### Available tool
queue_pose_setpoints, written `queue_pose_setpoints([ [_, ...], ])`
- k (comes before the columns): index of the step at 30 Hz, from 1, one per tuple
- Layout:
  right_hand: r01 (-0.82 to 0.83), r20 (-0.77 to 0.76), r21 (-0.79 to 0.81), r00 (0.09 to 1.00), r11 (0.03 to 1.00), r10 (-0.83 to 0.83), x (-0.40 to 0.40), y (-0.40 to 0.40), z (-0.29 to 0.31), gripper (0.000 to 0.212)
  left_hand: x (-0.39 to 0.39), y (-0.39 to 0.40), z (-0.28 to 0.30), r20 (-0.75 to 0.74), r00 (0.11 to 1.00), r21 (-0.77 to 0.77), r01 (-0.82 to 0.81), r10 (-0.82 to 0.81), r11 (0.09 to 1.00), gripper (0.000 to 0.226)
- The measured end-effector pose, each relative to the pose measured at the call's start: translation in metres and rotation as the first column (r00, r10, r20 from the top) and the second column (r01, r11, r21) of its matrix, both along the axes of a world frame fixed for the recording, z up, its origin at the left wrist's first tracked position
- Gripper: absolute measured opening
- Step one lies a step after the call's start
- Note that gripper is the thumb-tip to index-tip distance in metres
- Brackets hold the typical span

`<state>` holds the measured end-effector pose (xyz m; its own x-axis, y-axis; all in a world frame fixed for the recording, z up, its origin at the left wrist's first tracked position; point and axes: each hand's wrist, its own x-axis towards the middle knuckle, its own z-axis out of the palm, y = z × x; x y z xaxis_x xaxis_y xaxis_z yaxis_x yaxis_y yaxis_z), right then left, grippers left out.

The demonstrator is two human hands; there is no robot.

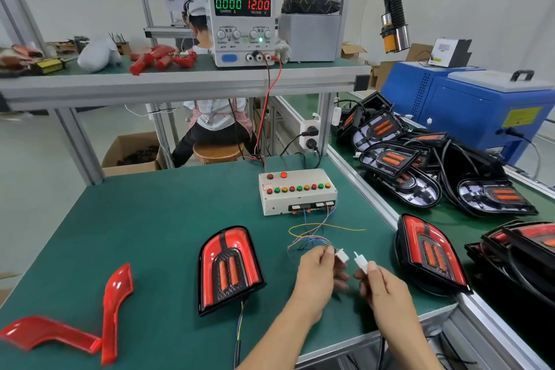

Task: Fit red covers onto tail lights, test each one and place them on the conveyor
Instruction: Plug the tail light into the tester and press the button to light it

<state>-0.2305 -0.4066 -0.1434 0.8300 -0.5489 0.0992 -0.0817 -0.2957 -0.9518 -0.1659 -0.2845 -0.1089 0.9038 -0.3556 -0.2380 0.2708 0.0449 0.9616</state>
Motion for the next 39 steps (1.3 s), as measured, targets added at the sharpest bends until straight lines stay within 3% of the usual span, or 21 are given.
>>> queue_pose_setpoints([
  [6,-0.085,-0.001,-0.029,0.996,0.996,0.085,-0.001,0.005,0.0,0.053,-0.003,0.004,0.007,0.0,0.999,-0.07,0.036,-0.036,0.997,0.027],
  [10,-0.108,-0.015,-0.06,0.994,0.992,0.108,-0.001,0.009,0.001,0.054,-0.003,0.01,0.002,0.071,0.997,-0.036,0.045,-0.042,0.998,0.025],
  [19,-0.126,-0.052,-0.111,0.991,0.986,0.12,0.0,0.015,0.008,0.053,-0.006,0.014,0.008,0.075,0.996,-0.012,0.039,-0.038,0.999,0.025],
  [21,-0.13,-0.046,-0.086,0.991,0.988,0.126,-0.002,0.016,0.01,0.053,-0.006,0.017,0.009,0.039,0.998,-0.045,0.054,-0.052,0.998,0.022],
  [24,-0.155,-0.036,0.08,0.987,0.985,0.159,-0.003,0.02,0.014,0.049,-0.005,0.02,0.01,-0.029,0.997,-0.144,0.061,-0.066,0.988,0.019],
  [30,-0.148,0.051,0.327,0.989,0.933,0.139,0.003,0.041,0.019,0.049,-0.003,0.012,0.014,-0.3,0.948,-0.461,-0.044,-0.108,0.887,0.016],
  [39,-0.184,0.032,0.332,0.983,0.925,0.183,0.01,0.06,0.017,0.05,0.004,0.021,0.003,-0.455,0.882,-0.426,-0.092,-0.125,0.9,0.017],
])
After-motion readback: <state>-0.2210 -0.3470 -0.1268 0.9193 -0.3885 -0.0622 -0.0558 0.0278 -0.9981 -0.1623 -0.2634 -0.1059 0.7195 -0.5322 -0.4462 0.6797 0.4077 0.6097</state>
